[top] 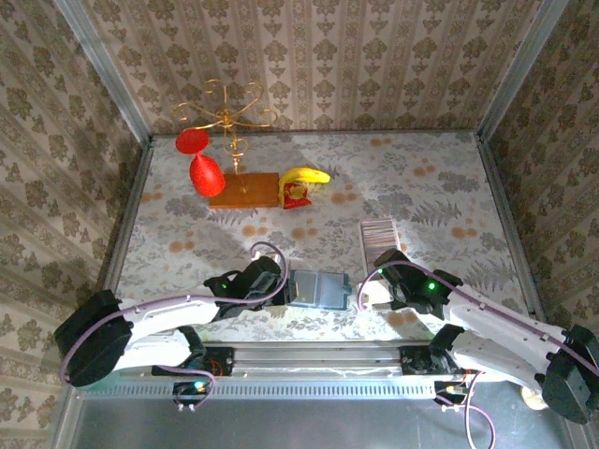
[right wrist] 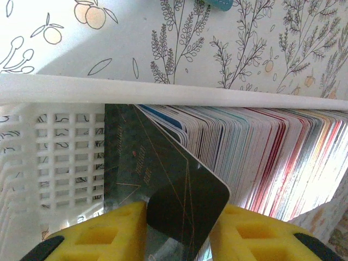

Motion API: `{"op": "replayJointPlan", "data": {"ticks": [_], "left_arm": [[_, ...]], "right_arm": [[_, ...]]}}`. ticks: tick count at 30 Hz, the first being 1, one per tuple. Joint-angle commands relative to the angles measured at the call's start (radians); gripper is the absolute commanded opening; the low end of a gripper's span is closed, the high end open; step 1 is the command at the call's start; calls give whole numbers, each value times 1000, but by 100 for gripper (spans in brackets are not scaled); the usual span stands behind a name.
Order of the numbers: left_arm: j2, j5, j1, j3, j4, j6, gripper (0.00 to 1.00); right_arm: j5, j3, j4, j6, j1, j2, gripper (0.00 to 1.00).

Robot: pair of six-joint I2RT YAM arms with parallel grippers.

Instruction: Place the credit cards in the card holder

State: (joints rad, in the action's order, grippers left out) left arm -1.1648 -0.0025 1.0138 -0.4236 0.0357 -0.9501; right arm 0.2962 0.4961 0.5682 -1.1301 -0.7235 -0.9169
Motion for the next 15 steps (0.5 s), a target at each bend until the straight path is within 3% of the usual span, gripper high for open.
{"op": "replayJointPlan", "data": {"ticks": [1,15], "left_arm": [[-6,9,6,-3,-13,-16,37],[-11,12,10,-4,-10,-18,34]], "right_arm": [[44,22,0,-13,4,15,33],[44,49,19,-22,4,47,25]]}}
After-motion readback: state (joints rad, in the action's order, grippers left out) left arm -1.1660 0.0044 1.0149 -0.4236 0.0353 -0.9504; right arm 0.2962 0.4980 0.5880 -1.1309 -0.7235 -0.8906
